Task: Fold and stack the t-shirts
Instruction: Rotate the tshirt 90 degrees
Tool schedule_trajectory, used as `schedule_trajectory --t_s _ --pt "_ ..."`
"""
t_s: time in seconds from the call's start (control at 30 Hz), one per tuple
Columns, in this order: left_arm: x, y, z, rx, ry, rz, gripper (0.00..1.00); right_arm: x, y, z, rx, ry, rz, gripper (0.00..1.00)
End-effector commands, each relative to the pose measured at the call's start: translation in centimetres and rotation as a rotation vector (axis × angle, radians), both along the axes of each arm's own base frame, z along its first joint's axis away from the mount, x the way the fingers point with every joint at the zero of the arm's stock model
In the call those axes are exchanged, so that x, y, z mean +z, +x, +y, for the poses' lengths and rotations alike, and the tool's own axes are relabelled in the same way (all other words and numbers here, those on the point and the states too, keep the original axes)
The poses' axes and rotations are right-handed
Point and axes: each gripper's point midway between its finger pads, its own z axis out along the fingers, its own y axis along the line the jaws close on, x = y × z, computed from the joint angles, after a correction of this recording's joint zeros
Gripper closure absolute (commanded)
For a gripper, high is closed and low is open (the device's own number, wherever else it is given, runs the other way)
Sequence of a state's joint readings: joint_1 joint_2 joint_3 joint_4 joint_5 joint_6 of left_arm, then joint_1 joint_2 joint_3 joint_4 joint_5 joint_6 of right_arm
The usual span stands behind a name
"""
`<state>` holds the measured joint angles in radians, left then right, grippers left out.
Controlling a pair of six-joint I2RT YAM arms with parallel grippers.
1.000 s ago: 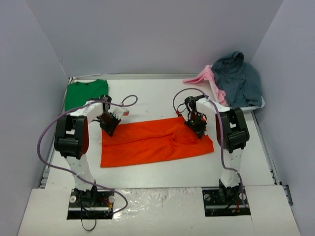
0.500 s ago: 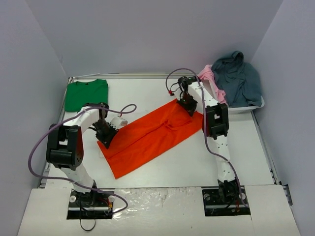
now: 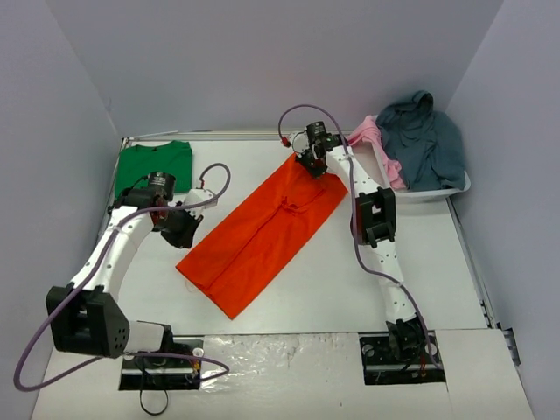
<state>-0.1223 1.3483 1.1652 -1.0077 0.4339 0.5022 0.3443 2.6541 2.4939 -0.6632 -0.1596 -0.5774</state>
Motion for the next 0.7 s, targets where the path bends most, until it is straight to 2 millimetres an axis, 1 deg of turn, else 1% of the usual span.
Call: schedule_trajectory --t_s 0.0,0.03,0.07,0.1,0.13,0.17,0.2,0.23,0.27,0.3,0.33,0.37,0.4,0.43,0.47,0.5,0.57,0.6,0.67 --pt "3.3 1.7 1.4 0.1 0.026 -0.16 0.98 2.3 3.8 4.5 0.045 0.142 -0.185 1.0" --pt "3.7 1.8 1.7 0.116 0.033 -0.183 0.98 2.9 4.5 4.9 0.036 0.15 -0.223 1.0" --pt "4.4 1.9 2.2 0.133 0.046 -0.218 0.98 3.5 5.0 5.9 0.027 0.156 -0.264 1.0" --pt "4.7 2.1 2.6 0.145 0.055 -0.243 0.98 4.1 5.8 5.7 -0.004 0.117 -0.315 1.0" --pt "4.8 2.1 3.2 0.166 0.065 -0.255 0.98 4.4 6.7 6.1 -0.016 0.103 -0.369 1.0" --pt "5.2 2.4 3.7 0.189 0.08 -0.287 0.98 5.2 6.9 7.2 -0.002 0.079 -0.416 1.0" --pt "5.3 2.4 4.1 0.202 0.087 -0.297 0.98 6.2 7.8 6.7 -0.045 0.03 -0.49 1.0" --pt "5.3 2.4 4.4 0.217 0.092 -0.305 0.98 7.4 7.9 6.7 -0.051 0.009 -0.528 1.0" --pt "5.9 2.6 4.9 0.249 0.096 -0.334 0.98 7.7 7.7 6.8 -0.053 -0.018 -0.545 1.0" --pt "6.1 2.8 5.1 0.262 0.096 -0.346 0.98 8.7 7.6 6.9 -0.073 -0.034 -0.571 1.0" --pt "6.4 3.0 5.3 0.28 0.097 -0.36 0.98 11.3 7.2 6.9 -0.086 -0.019 -0.602 1.0" --pt "6.9 3.2 5.7 0.309 0.1 -0.391 0.98 12.6 6.8 6.7 -0.096 -0.005 -0.609 1.0" --pt "7.2 3.4 5.8 0.317 0.096 -0.405 0.98 11.4 5.8 6.4 -0.097 -0.008 -0.563 1.0" --pt "7.3 3.5 5.8 0.328 0.092 -0.412 0.98 15.0 4.9 6.2 -0.106 0.022 -0.597 1.0" --pt "7.7 3.7 5.8 0.334 0.084 -0.434 0.98 15.7 4.2 5.7 -0.111 0.023 -0.59 1.0" --pt "7.8 3.7 5.7 0.335 0.077 -0.44 0.98 16.5 2.3 4.9 -0.11 0.018 -0.572 1.0" --pt "7.8 3.8 5.2 0.326 0.05 -0.445 0.98 16.8 0.3 4.0 -0.111 0.0 -0.541 1.0" --pt "7.7 3.9 5.1 0.327 0.044 -0.446 0.98 17.3 -1.3 3.1 -0.125 -0.003 -0.526 1.0" --pt "7.9 4.0 5.0 0.34 0.022 -0.459 0.98 17.2 -3.1 1.9 -0.137 -0.028 -0.49 1.0"
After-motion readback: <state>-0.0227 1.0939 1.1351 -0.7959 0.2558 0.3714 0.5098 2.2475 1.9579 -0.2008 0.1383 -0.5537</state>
